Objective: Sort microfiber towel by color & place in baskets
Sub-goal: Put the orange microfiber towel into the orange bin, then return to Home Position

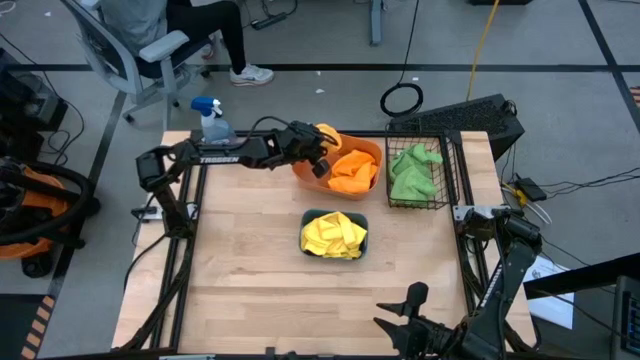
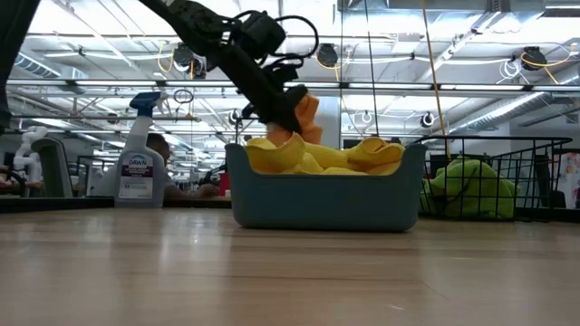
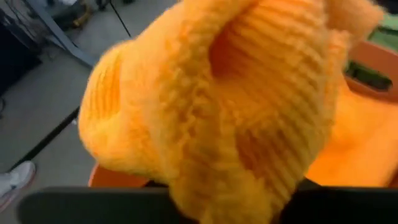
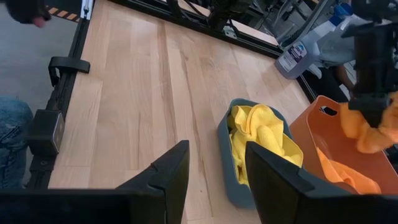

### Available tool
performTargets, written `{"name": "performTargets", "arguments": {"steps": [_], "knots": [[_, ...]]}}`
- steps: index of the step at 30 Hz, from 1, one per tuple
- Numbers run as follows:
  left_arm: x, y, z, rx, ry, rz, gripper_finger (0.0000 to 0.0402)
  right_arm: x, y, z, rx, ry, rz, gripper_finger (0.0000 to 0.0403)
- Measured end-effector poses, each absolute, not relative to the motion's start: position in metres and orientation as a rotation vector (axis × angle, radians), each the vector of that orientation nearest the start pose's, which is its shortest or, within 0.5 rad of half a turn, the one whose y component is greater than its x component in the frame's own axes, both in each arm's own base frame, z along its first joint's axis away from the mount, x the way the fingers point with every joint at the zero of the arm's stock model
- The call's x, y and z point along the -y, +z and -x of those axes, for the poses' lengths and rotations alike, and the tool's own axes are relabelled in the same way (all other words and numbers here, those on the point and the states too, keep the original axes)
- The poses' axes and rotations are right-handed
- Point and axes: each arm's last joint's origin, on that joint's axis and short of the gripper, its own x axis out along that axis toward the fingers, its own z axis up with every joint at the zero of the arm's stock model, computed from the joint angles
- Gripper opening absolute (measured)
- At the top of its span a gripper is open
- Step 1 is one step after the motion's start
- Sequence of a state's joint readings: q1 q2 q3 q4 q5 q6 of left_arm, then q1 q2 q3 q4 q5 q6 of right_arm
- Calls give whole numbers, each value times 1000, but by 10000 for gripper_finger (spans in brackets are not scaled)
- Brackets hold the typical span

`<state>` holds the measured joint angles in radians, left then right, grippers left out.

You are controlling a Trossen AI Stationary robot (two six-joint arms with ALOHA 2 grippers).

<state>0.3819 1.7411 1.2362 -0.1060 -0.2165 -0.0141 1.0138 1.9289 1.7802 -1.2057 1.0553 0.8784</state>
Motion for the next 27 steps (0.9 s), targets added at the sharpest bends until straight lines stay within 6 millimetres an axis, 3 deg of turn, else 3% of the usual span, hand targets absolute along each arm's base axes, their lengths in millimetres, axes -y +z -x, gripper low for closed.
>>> {"name": "performTargets", "arguments": {"steps": [6,17,23,27], "knots": [[-153,231,-358,-657,625,62,153,-310,294,-223,-572,-312,328,148],[-144,228,-359,-697,617,80,283,-308,284,-222,-577,-322,357,148],[-118,237,-354,-742,567,146,300,-308,282,-222,-569,-331,354,148],[-79,253,-356,-714,408,157,292,-306,284,-224,-511,-366,374,148]]}}
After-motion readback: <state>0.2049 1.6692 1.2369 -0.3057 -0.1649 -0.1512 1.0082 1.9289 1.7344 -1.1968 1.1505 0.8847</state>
